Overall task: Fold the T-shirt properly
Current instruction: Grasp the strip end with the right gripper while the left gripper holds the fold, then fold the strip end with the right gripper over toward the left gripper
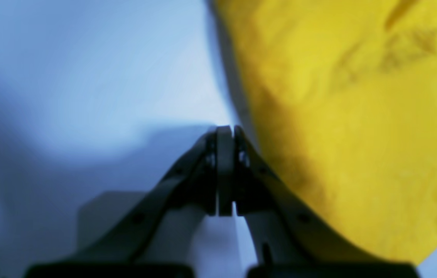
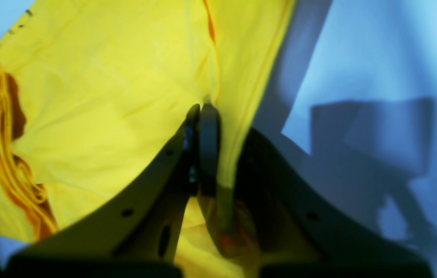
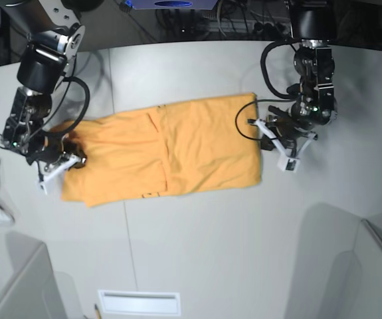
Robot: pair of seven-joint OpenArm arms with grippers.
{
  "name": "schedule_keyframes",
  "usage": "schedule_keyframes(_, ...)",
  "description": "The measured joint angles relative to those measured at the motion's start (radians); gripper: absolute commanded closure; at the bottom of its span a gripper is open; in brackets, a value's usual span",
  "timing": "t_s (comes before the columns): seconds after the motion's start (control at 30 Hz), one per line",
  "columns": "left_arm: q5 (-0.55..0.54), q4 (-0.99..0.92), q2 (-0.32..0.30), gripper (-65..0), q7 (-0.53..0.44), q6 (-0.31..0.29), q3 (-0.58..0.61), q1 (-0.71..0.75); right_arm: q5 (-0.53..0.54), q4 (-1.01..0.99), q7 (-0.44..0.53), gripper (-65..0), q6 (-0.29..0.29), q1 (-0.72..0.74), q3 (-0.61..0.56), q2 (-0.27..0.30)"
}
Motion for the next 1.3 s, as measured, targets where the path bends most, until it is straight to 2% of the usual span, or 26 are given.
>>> schedule_keyframes(0.13,-0.007,-0.034,0.002,0.0,-0.001,-0.006,0.034,-0.032,-0.069,0.127,-0.016,0.0,-0.023,-0.039,-0.089,-0.009)
schedule_keyframes(0.33,0.005,-0.045,0.005,0.0,0.016,0.000,0.036,-0.068,-0.062,0.355,-0.037,0.0,-0.021,-0.081,-0.210,-0.017)
schedule_keyframes(0.47,0.006,-0.047,0.003,0.0,0.025,0.000,0.037,-0.079,-0.064,0.464,-0.035,0.0,-0.021,-0.101,-0.230,-0.069)
schedule_keyframes(0.73,0.005,-0.043,0.000,0.0,0.023,0.000,0.037,-0.070,-0.065,0.637,-0.186,0.0,-0.020,-0.115,-0.231,-0.166)
schedule_keyframes(1.0,0.000,-0.038,-0.003,0.0,0.000,0.000,0.037,-0.048,-0.065,0.712,-0.252,0.0,-0.020,-0.116,-0.234,-0.259)
schedule_keyframes(1.3,-0.007,-0.036,-0.003,0.0,-0.007,0.000,0.036,-0.038,-0.058,0.787,-0.245,0.0,-0.020,-0.169,-0.452,-0.289)
